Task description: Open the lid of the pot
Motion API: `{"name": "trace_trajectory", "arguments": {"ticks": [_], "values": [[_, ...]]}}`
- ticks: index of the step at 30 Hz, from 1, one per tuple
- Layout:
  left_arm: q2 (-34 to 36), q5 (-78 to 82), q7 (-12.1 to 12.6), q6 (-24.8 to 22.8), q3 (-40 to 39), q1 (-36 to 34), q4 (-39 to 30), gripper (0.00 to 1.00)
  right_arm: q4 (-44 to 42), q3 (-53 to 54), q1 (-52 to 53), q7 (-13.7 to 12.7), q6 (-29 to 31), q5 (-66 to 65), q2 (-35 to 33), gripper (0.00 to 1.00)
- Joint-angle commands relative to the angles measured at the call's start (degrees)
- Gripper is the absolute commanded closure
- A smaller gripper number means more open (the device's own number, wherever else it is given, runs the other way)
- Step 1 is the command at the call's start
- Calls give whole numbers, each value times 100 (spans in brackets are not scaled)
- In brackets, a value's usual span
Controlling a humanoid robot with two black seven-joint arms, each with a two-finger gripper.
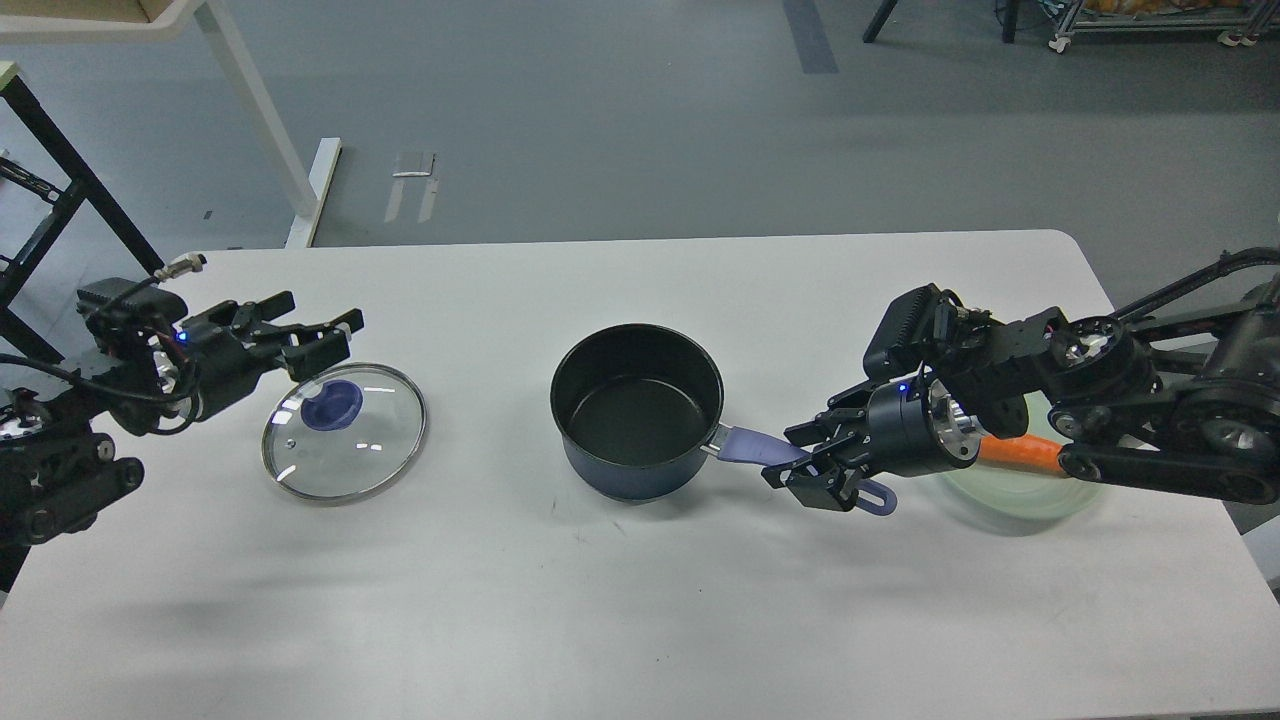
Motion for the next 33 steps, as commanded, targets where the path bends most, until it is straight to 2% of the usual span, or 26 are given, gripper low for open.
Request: {"name": "trace_trajectory", "arguments": {"ticks": [1, 4, 10, 16, 23, 27, 30, 33], "values": [[63, -920, 0, -151, -38, -296, 1, 1, -84, 393, -10, 7, -87, 384, -131, 4], [55, -1983, 0, -414, -47, -603, 18, 1, -164, 771, -10, 7, -70, 781, -395, 2], [11, -4207, 0, -951, -91, -973, 45, 1, -541, 2264, -273, 16, -44, 1211, -914, 2], [-243, -6089, 0, -1312, -450, -991, 159, 1, -1156, 3539, -757, 16, -44, 3072, -1266, 1], [-1174, -6557, 0, -1504, -1083, -973, 1072, 1, -2009, 4164, -1232, 16, -79, 4937, -1117, 1], [-1754, -6679, 373, -1864, -1250, -1000, 1670, 0, -2307, 4296, -1390, 16, -158, 5737, -862, 1], [-1878, -7135, 400, -2198, -1671, -947, 1732, 0, -2606, 4480, -1574, 7, -298, 6439, -564, 1], [-1914, -7470, 391, -2261, -1831, -921, 1732, 0, -2958, 4753, -1925, 16, -500, 7335, -300, 1]]}}
